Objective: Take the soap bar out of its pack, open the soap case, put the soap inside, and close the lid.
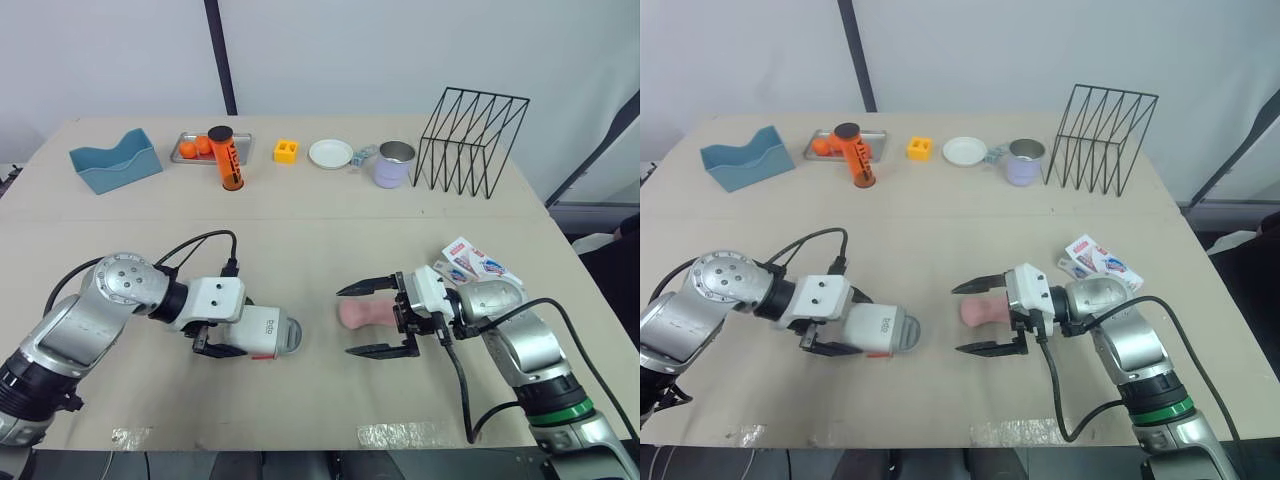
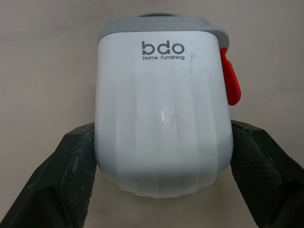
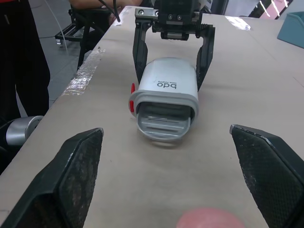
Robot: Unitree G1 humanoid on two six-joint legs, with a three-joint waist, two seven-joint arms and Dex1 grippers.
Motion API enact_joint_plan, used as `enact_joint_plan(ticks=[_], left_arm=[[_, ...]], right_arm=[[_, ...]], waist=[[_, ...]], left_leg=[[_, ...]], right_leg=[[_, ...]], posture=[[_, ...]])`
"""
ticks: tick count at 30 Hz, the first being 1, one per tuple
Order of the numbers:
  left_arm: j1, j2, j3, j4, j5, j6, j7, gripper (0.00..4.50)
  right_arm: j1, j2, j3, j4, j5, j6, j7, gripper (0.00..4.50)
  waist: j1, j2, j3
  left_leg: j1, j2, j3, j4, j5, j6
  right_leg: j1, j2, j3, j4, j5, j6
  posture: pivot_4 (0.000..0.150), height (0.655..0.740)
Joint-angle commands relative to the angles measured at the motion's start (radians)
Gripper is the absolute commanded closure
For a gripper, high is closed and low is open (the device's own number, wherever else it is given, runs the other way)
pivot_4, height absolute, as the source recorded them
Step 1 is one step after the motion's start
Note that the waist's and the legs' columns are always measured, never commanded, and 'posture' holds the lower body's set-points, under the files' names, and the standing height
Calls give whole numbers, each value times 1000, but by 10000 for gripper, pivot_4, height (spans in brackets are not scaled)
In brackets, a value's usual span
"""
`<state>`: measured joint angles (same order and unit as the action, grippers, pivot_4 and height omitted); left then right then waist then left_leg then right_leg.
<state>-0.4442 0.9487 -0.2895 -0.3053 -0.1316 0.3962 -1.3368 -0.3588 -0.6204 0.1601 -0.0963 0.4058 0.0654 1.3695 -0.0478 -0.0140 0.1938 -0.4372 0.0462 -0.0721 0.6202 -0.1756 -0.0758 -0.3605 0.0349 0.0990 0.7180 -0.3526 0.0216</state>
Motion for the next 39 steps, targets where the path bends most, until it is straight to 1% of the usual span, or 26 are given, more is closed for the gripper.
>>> enact_joint_plan(ticks=[1, 8, 17, 28, 32, 39], left_arm=[[-40, 15, 2, -40, 0, 36, -14, 10233], [-95, 1, 6, -66, -37, 119, -17, 10233], [-106, 20, -5, -80, -31, 148, -32, 10233], [-118, 61, -4, -52, -15, 112, -62, 10233], [-102, 80, -3, -47, -13, 100, -69, 10233], [-48, 126, 25, 9, 3, 15, -76, 10233]], right_arm=[[-17, 8, 3, 0, 1, -11, 3, 860], [-28, 15, 8, 26, -5, -19, 4, 860], [-30, 18, -1, 40, 2, -17, 0, 860], [-40, 19, -1, 51, 0, -13, 0, 860], [-47, 19, 1, 43, 1, -1, -6, 860], [-42, 10, -5, 27, 4, 18, -8, 860]], waist=[[0, 0, 0], [0, 0, 0], [0, 0, 0], [0, 0, 0], [0, 0, 0], [0, 0, 0]], left_leg=[[0, 0, 0, 0, 0, 0], [0, 0, -1, 0, 0, 0], [0, 0, -1, 1, 0, 0], [0, 0, -1, 1, 0, 0], [0, 0, -1, 1, 0, 0], [0, 0, -1, 1, 0, 0]], right_leg=[[0, 0, 0, 0, 0, 0], [0, 0, 0, 0, 0, 0], [1, 0, -1, 0, 0, 0], [1, 0, -1, 0, 0, 0], [1, 0, -1, 0, 0, 0], [1, 0, -1, 0, 0, 0]], posture=[[1500, 7400], [1500, 7400], [1500, 7400], [1500, 7400], [1500, 7400], [1500, 7400]])
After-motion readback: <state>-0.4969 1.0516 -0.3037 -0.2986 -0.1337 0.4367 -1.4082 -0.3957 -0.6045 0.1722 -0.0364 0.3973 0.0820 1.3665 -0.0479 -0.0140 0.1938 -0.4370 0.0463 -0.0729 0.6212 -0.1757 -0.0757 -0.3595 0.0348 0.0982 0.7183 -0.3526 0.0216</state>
